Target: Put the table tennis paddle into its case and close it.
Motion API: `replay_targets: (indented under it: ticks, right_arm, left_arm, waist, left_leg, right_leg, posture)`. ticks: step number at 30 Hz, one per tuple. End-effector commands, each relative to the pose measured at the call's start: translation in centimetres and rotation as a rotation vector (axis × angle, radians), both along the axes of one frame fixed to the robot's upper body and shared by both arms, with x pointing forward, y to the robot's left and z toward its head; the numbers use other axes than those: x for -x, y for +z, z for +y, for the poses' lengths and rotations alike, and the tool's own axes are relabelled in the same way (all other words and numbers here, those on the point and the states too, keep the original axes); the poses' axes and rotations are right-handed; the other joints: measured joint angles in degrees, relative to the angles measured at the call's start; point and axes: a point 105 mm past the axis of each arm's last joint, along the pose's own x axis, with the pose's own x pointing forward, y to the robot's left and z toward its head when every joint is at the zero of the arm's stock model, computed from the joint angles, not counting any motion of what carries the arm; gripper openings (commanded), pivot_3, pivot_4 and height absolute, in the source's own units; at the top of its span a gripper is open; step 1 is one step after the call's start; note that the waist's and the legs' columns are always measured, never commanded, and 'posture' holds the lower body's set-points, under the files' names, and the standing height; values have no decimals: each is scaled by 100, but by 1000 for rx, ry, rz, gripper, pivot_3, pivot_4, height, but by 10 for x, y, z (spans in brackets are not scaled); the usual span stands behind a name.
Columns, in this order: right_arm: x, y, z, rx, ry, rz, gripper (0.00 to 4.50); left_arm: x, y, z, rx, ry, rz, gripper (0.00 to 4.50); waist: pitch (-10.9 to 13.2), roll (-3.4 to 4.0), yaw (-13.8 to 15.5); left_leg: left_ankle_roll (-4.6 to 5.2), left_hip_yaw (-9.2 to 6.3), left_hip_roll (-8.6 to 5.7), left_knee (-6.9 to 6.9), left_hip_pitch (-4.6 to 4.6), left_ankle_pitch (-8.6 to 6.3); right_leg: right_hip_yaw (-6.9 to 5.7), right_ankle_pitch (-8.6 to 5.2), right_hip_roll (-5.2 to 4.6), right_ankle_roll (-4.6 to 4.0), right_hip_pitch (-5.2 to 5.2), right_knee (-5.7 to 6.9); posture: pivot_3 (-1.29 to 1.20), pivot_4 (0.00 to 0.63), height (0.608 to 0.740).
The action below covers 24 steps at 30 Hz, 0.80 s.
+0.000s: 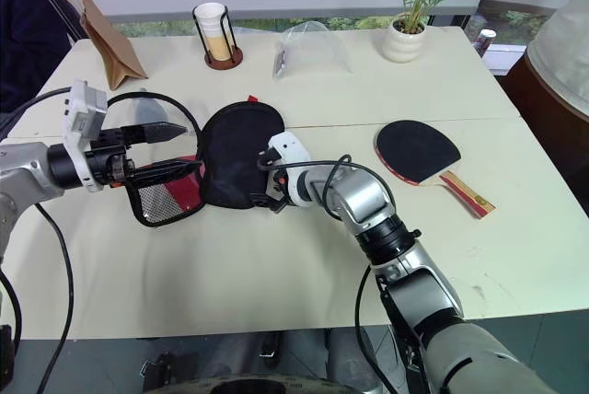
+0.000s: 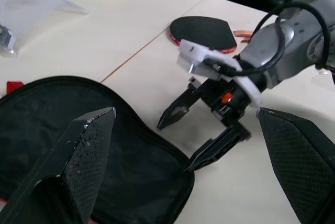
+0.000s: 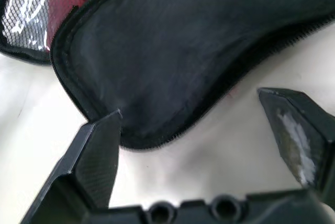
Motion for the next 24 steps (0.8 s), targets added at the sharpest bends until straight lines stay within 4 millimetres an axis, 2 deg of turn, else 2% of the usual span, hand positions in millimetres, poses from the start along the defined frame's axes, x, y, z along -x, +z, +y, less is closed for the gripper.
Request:
replay_targets:
  ticks: [1, 4, 11, 14, 18, 21, 24]
  right_arm:
    - [-2, -3, 13, -2, 9, -11, 4460]
    - [-1, -10, 20, 9, 27, -14, 3684]
    - [4, -15, 21, 74, 99, -69, 171]
    - [6, -14, 18, 98, 124, -87, 77]
    - [9, 2, -6, 118, 137, -139, 77]
    - [14, 16, -32, 137, 156, -173, 77]
    - [26, 29, -72, 192, 208, -204, 77]
  left_arm:
    - [5, 11, 1, -24, 1, -47, 4489]
    - [7, 10, 1, -26, -1, -43, 4489]
    - [6, 11, 1, -26, 4, -48, 4489]
    - [6, 10, 1, -25, 5, -49, 4489]
    - [5, 10, -1, -23, 4, -53, 4489]
    - [4, 9, -1, -25, 1, -54, 4489]
    - [1, 8, -3, -25, -10, -55, 4489]
  waist:
    - [-1, -1, -8]
    - [-1, -2, -17]
    - [-1, -2, -24]
    - [-2, -2, -8]
    - [-1, -2, 53]
    - [-1, -2, 60]
    - [-1, -2, 70]
  left_leg:
    - [0, 0, 2, -6, 16, -1]
    - [-7, 0, 16, -9, 26, 3]
    - [-23, 0, 20, -23, 29, 13]
    - [-27, 0, 20, -31, 29, 15]
    - [-27, -1, 18, -33, 27, 15]
    - [-27, -1, 14, -31, 20, 15]
    - [-26, -2, 14, -30, 19, 14]
  right_leg:
    - [0, -1, 3, -2, 11, -1]
    - [2, 6, 12, -14, 16, 1]
    - [4, 8, 16, -18, 7, 2]
    - [5, 8, 16, -19, 3, 2]
    - [4, 7, 13, -20, 4, -2]
    - [2, 8, 9, -20, 5, -10]
    - [2, 8, 5, -20, 8, -15]
  posture:
    - [0, 150, 734]
    - [0, 150, 734]
    - [0, 150, 734]
    - [0, 150, 734]
    - [0, 150, 734]
    - [0, 150, 734]
    - [0, 150, 734]
